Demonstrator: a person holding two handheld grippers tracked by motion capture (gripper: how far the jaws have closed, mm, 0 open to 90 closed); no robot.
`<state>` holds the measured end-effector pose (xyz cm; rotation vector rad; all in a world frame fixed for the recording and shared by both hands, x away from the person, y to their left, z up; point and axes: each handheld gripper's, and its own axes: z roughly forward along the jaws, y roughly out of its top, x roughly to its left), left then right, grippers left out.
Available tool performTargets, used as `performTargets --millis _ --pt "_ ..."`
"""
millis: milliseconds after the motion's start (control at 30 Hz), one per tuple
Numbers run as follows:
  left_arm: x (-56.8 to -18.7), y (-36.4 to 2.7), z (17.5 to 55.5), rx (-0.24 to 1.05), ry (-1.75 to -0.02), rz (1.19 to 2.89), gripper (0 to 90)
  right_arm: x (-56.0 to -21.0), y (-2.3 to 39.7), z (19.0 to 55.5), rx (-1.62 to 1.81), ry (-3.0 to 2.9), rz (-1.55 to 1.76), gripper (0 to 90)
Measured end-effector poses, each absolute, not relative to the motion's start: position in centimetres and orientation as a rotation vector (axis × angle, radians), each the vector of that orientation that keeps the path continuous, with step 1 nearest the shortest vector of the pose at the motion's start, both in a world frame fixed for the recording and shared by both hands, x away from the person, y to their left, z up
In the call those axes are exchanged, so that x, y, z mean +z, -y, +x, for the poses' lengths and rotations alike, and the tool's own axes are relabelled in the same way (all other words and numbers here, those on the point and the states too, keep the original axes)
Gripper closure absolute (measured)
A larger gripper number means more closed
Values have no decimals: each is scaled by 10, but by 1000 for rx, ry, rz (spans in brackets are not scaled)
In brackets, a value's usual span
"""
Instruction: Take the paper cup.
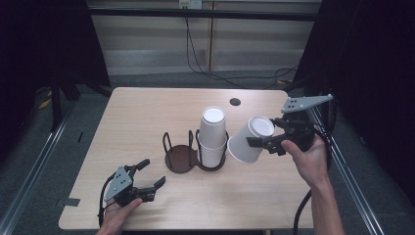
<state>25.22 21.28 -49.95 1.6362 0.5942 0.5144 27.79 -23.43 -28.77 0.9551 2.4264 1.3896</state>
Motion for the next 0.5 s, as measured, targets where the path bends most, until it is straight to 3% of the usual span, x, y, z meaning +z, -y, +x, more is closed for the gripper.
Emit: performTargets --millis 233,500 --pt "-482 -212 251 378 -625 1707 169 -305 224 275 1397 -2453 944 243" --pt "-463 -205 251 327 -563 1716 161 -320 207 272 1430 -2480 907 244"
